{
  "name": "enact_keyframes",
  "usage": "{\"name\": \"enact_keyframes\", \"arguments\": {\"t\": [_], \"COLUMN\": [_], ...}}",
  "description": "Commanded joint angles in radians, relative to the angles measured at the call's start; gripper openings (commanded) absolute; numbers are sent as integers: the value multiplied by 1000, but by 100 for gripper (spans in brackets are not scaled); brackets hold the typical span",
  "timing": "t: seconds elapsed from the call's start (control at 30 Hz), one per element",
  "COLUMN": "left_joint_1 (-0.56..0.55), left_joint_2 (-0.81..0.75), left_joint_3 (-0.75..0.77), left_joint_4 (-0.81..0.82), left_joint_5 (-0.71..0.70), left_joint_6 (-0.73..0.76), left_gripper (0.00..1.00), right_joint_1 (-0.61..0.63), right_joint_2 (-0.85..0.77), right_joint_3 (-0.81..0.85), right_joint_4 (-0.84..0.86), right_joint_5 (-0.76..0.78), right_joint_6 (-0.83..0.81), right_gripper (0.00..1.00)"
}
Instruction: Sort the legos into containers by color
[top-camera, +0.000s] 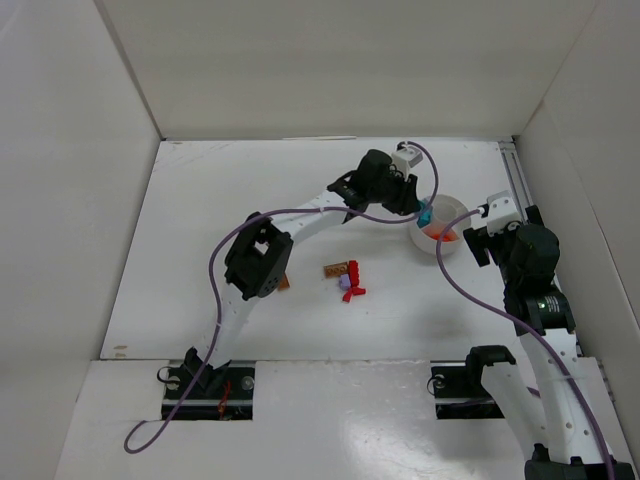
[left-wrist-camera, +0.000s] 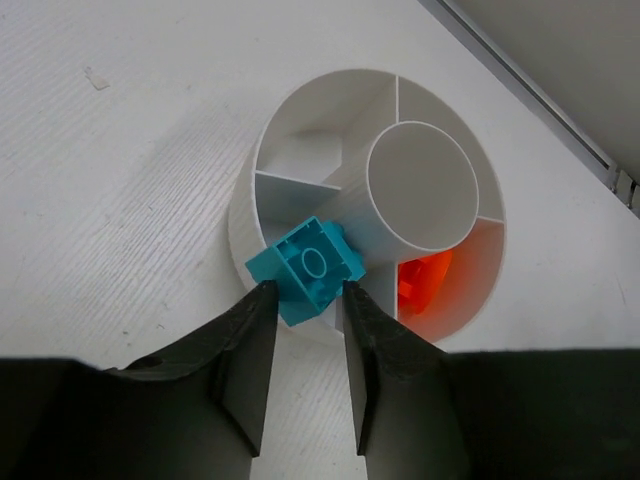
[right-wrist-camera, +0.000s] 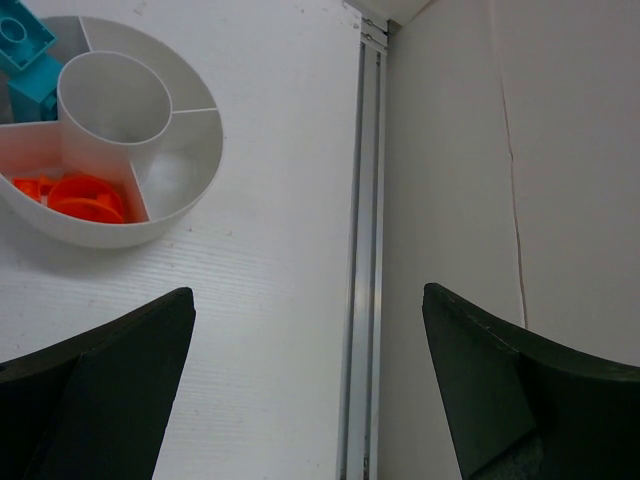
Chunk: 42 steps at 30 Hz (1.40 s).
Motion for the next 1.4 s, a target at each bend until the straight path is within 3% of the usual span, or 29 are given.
{"name": "enact_keyframes", "arguments": {"t": [0.0,0.23,0.27,0.57,1.0,1.2,1.33,1.37], "left_joint_1": [-15,-26,-26,-35,-35,-35,-35,-35], "left_joint_2": [7,25,25,34,76,13,-36,-63], "left_joint_3": [62,80,80,100,137,80,55,42], "left_joint_4": [41,52,61,119,75,62,62,49], "left_joint_5": [67,98,98,138,120,119,119,119], "left_joint_6": [1,-8,-8,-43,-43,-23,-14,-5], "left_gripper": [27,9,3,1,26,31,42,49], "right_joint_1": [-6,-6,-6,-6,-6,-6,-6,-6], "right_joint_2": [-3,-3,-12,-12,-21,-21,-21,-21], "right_joint_3": [-2,-2,-2,-2,-2,-2,-2,-2], "right_joint_4": [63,63,63,63,63,63,63,63], "right_joint_5": [10,10,10,10,10,10,10,10], "right_joint_6": [-2,-2,-2,-2,-2,-2,-2,-2], "right_gripper": [100,100,100,100,100,100,100,100]}}
